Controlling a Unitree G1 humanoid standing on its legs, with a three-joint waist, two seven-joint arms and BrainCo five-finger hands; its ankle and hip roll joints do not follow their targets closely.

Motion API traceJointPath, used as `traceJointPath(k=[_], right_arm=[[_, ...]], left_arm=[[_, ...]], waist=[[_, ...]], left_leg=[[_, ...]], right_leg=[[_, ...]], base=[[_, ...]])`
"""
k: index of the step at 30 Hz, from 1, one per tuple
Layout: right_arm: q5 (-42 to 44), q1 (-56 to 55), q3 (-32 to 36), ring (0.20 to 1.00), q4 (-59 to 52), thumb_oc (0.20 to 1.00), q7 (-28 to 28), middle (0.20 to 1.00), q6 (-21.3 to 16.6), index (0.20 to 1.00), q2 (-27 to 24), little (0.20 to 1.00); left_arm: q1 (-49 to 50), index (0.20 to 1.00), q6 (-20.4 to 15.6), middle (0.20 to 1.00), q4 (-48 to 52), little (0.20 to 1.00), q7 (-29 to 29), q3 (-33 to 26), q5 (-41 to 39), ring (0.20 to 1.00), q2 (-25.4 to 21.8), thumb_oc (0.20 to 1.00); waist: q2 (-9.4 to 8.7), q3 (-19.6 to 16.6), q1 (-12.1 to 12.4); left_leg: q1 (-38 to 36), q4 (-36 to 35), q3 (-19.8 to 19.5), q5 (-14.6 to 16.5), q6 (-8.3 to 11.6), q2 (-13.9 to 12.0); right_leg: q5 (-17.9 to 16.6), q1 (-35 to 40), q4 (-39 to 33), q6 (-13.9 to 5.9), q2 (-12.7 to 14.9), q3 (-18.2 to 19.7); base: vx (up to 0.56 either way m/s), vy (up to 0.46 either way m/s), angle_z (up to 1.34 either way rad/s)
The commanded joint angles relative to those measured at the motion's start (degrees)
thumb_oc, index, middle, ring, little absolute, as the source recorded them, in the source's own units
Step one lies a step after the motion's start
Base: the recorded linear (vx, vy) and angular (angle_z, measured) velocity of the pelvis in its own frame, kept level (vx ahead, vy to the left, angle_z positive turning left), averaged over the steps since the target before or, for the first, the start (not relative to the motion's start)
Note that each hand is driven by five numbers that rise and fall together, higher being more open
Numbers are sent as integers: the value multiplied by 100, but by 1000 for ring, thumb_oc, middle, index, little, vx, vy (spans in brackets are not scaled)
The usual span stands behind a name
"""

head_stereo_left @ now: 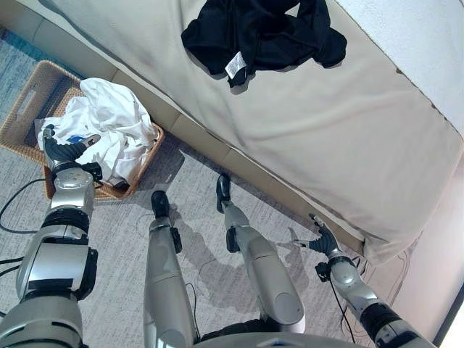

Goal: Pick up clothes into the bucket

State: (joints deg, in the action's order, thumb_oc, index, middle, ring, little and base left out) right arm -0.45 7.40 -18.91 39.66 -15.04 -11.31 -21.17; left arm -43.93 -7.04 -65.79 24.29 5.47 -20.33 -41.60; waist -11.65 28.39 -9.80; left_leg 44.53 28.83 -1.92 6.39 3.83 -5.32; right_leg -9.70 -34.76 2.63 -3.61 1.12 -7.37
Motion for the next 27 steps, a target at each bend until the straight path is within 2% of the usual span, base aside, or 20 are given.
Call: traceJointPath(k=[1, 4, 5, 7, 8, 9, 12, 13, 14, 15, 17, 19, 20, 21, 24, 25, 27], right_arm=[[148, 188, 62, 1000, -670, 1000, -288, 1000, -213, 1000, -281, 1000], [163, 280, 192, 1000, -1108, 1000, -401, 1000, -287, 1000, -340, 1000], [81, 391, 375, 1000, -1735, 1000, -565, 1000, -370, 1000, -466, 1000], [23, 482, 503, 1000, -2058, 1000, -680, 1000, -419, 1000, -541, 1000], [-156, 707, 809, 1000, -2618, 1000, -975, 1000, -515, 1000, -700, 1000], [-301, 843, 963, 1000, -2844, 1000, -1157, 1000, -533, 1000, -790, 1000], [-481, 1263, 1269, 1000, -3218, 1000, -1483, 1000, -618, 1000, -1015, 1000], [-482, 1259, 1272, 1000, -3221, 1000, -1484, 1000, -616, 1000, -1020, 1000], [-596, 1472, 1475, 1000, -3457, 1000, -1604, 1000, -630, 1000, -1141, 1000], [-675, 1563, 1580, 1000, -3545, 1000, -1692, 1000, -623, 1000, -1163, 1000], [-790, 1637, 1682, 1000, -3619, 1000, -1744, 1000, -586, 1000, -1234, 1000], [-955, 1945, 1843, 1000, -3425, 1000, -1942, 1000, -442, 1000, -1396, 1000], [-954, 1952, 1843, 1000, -3417, 1000, -1945, 1000, -445, 1000, -1406, 1000], [-950, 2349, 1822, 1000, -3054, 1000, -2094, 1000, -314, 1000, -1609, 1000], [-782, 3323, 1527, 1000, -2097, 1000, -2252, 1000, -104, 1000, -2109, 1000], [-780, 3331, 1521, 1000, -2091, 1000, -2253, 1000, -107, 1000, -2111, 1000], [-622, 4019, 1135, 1000, -1195, 1000, -2186, 1000, 45, 1000, -2536, 1000]], left_arm=[[11, 1000, 27, 1000, -23, 1000, 245, -403, 192, 1000, -537, 1000], [178, 1000, 47, 1000, 72, 1000, 341, -528, 249, 1000, -499, 1000], [494, 1000, 17, 1000, 321, 1000, 464, -713, 350, 1000, -404, 1000], [741, 1000, -24, 1000, 606, 1000, 550, -795, 425, 1000, -320, 1000], [1343, 1000, -163, 1000, 1455, 1000, 705, -897, 620, 1000, -42, 1000], [1649, 1000, -232, 1000, 1782, 1000, 780, -926, 746, 1000, 113, 1000], [2113, 1000, -469, 1000, 2276, 1000, 766, -663, 1240, 1000, 425, 1000], [2116, 1000, -465, 1000, 2284, 1000, 770, -663, 1246, 1000, 433, 1000], [2321, 1000, -468, 1000, 2313, 1000, 693, -393, 1657, 1000, 628, 1000], [2395, 1000, -448, 1000, 2237, 1000, 641, -214, 1909, 1000, 735, 1000], [2410, 1000, -429, 1000, 2132, 1000, 577, -104, 2008, 1000, 863, 1000], [2523, 1000, -414, 1000, 1979, 1000, 369, 269, 2247, 1000, 1194, 1000], [2510, 1000, -418, 1000, 1970, 1000, 372, 273, 2248, 1000, 1202, 1000], [2593, 1000, -415, 1000, 1991, 1000, 236, 557, 2301, 1000, 1405, 1000], [2550, 1000, -462, 1000, 2005, 1000, 58, 1032, 2399, 1000, 1528, 1000], [2550, 1000, -462, 1000, 2005, 1000, 58, 1029, 2400, 1000, 1530, 1000], [2546, 1000, -536, 1000, 2143, 1000, -50, 1255, 2379, 1000, 1521, 1000]], waist=[[-520, 140, 279], [-484, 140, 314], [-436, 140, 368], [-403, 140, 404], [-313, 140, 515], [-245, 140, 580], [-54, 140, 721], [-49, 140, 721], [99, 140, 794], [174, 140, 821], [252, 140, 846], [447, 140, 928], [455, 140, 921], [578, 140, 1008], [798, 140, 1113], [800, 140, 1107], [948, 140, 1180]], left_leg=[[-122, 105, -78, 36, -220, 282], [-137, 66, -91, 22, -219, 290], [-192, -14, -96, 2, -219, 302], [-233, -78, -97, -16, -219, 308], [-281, -182, -95, -55, -227, 343], [-300, -239, -98, -75, -231, 362], [-356, -407, -122, -155, -243, 418], [-356, -409, -123, -157, -243, 420], [-368, -522, -148, -208, -259, 471], [-372, -577, -159, -244, -265, 506], [-381, -648, -190, -279, -269, 542], [-412, -826, -279, -402, -276, 630], [-408, -832, -285, -408, -275, 636], [-422, -944, -358, -504, -267, 702], [-453, -1221, -489, -713, -220, 785], [-452, -1222, -492, -714, -220, 786], [-469, -1452, -581, -883, -162, 806]], right_leg=[[233, 307, 179, -442, 263, 12], [247, 309, 183, -438, 266, -18], [267, 319, 201, -441, 277, -47], [283, 323, 219, -443, 288, -63], [316, 310, 275, -442, 327, -85], [349, 292, 327, -438, 356, -107], [456, 166, 582, -441, 492, -172], [461, 162, 592, -441, 494, -173], [557, 28, 821, -436, 581, -197], [616, -36, 953, -430, 623, -215], [693, -114, 1096, -429, 671, -237], [864, -292, 1447, -403, 793, -306], [872, -302, 1460, -403, 801, -310], [974, -384, 1662, -381, 876, -354], [1124, -483, 1894, -338, 994, -484], [1125, -484, 1894, -338, 996, -486], [1180, -547, 1984, -322, 1055, -587]], base=[[11, -10, 4], [0, 0, 0], [0, 0, 0], [0, 0, 0], [0, 0, 0], [4, 7, 5], [-12, 21, 7], [-9, 24, 14], [0, 33, 13], [0, 33, 14], [13, 13, 19], [24, -7, 31], [24, -40, 30], [17, -54, 32], [11, -75, 36], [4, -65, 32], [0, -64, 24]])
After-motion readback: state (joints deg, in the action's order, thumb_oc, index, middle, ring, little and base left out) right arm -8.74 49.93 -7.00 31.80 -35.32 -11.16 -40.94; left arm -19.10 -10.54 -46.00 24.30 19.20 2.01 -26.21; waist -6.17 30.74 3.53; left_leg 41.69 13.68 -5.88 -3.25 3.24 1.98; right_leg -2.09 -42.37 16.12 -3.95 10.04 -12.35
